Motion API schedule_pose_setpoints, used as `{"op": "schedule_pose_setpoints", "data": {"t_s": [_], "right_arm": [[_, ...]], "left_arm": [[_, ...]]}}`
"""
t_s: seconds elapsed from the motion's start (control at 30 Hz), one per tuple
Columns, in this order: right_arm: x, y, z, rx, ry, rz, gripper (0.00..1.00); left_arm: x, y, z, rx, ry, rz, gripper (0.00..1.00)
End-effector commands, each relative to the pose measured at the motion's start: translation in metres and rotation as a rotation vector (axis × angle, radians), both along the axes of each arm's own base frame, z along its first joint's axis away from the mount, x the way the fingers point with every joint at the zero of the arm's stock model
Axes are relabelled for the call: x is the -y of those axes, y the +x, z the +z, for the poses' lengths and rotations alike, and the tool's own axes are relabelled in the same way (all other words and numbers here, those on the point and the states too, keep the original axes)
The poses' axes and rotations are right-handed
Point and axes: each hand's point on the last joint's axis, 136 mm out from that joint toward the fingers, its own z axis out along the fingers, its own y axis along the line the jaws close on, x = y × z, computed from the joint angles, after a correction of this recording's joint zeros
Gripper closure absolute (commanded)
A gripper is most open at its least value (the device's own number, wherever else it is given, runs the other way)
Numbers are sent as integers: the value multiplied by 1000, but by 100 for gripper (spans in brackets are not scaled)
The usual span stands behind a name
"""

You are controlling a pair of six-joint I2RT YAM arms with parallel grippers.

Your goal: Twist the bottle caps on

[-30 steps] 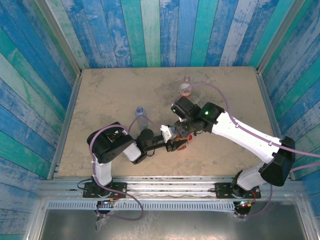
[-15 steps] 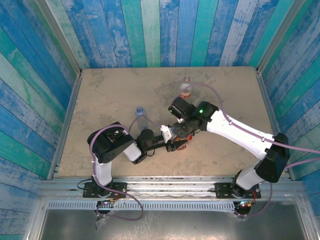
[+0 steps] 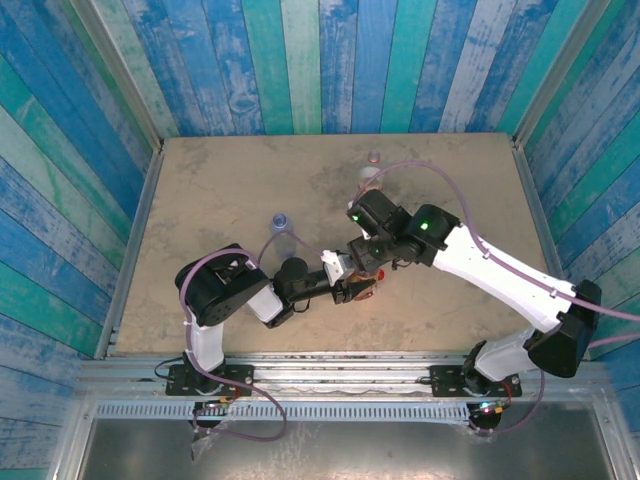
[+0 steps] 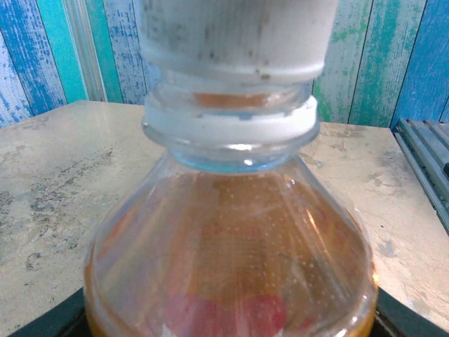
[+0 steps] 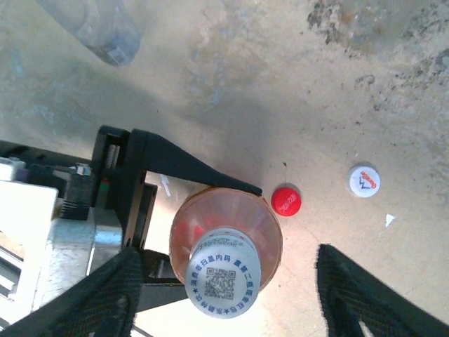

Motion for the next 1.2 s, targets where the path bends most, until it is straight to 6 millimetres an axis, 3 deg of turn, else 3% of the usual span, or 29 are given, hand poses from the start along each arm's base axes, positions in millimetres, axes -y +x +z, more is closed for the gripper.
{"op": "schedule_pose_setpoints", "data": {"t_s": [0.0, 0.23, 0.6, 0.97, 1.17], "right_arm": [[8, 2, 4, 32, 12, -40, 43], [16, 3, -6, 17, -2, -65, 64], [24, 5, -28, -26, -49, -89, 78], [18, -1, -39, -78, -42, -53, 81], [18, 0, -20, -27, 13, -51, 74]], "left_arm": [[1, -4, -34, -54, 87, -17, 37], [1, -4, -35, -55, 90, -16, 37], [0, -5, -34, -52, 86, -16, 37], [0, -4, -34, -51, 85, -15, 37], [0, -4, -34, -51, 86, -15, 37]]}}
